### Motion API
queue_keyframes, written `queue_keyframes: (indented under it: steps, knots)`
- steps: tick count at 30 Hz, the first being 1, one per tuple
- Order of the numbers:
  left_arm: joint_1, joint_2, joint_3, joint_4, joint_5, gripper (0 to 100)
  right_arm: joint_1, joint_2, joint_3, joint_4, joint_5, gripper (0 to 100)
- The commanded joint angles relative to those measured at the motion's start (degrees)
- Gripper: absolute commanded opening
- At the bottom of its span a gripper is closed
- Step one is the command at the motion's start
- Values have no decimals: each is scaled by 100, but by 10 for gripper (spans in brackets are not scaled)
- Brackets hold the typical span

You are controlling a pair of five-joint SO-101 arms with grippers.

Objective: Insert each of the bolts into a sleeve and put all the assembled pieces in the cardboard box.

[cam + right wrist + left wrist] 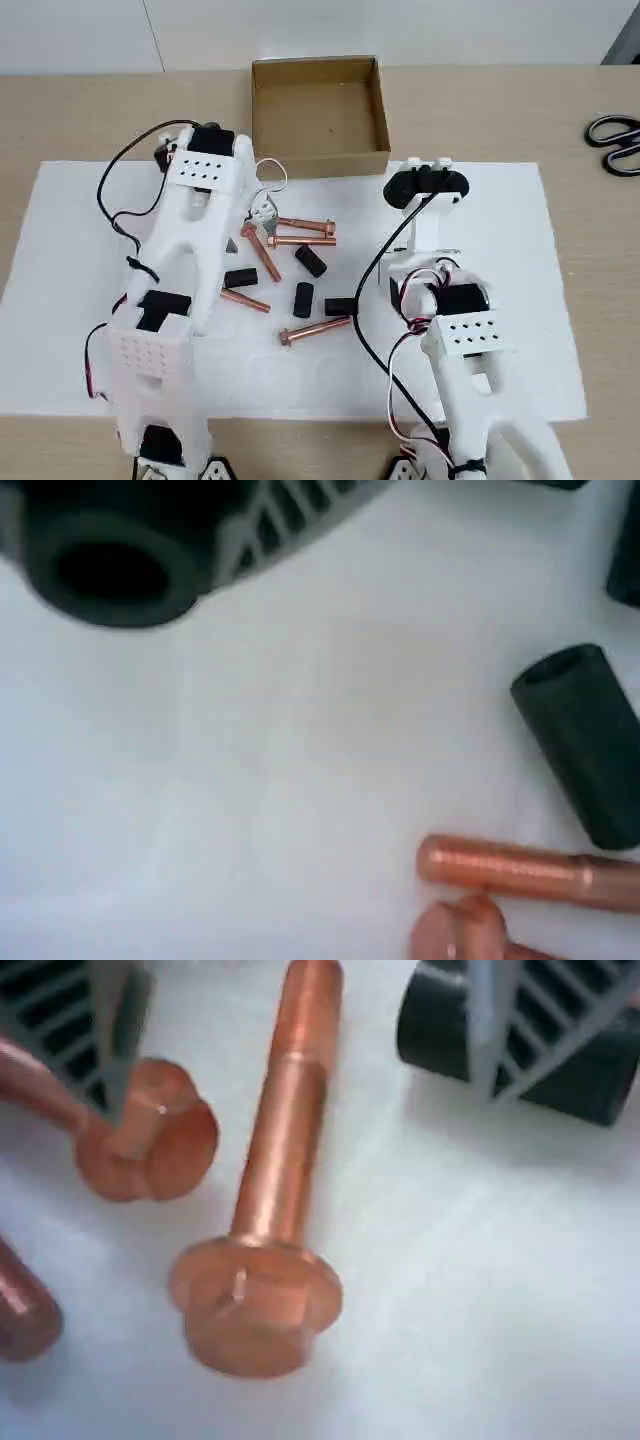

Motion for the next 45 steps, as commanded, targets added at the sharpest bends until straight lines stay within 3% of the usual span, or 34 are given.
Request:
queue_keyframes:
  steps: [1, 9, 26, 33, 39, 45]
  knots:
    - [-53, 220, -22, 53, 26, 218, 48, -163, -44, -84, 0, 5]
    - [-53, 905, -66, 26, 26, 218, 48, -163, -44, -84, 9, 5]
    - [-53, 949, -66, 18, 44, 215, 48, -163, -35, -84, 9, 5]
    - [-35, 949, -66, -343, 26, 1, 48, -163, -35, -84, 9, 5]
    - [-18, 914, -66, -879, 53, 6, 48, -163, -35, -75, 9, 5]
    - [-18, 905, -936, -563, 62, 6, 48, -163, -35, -75, 9, 5]
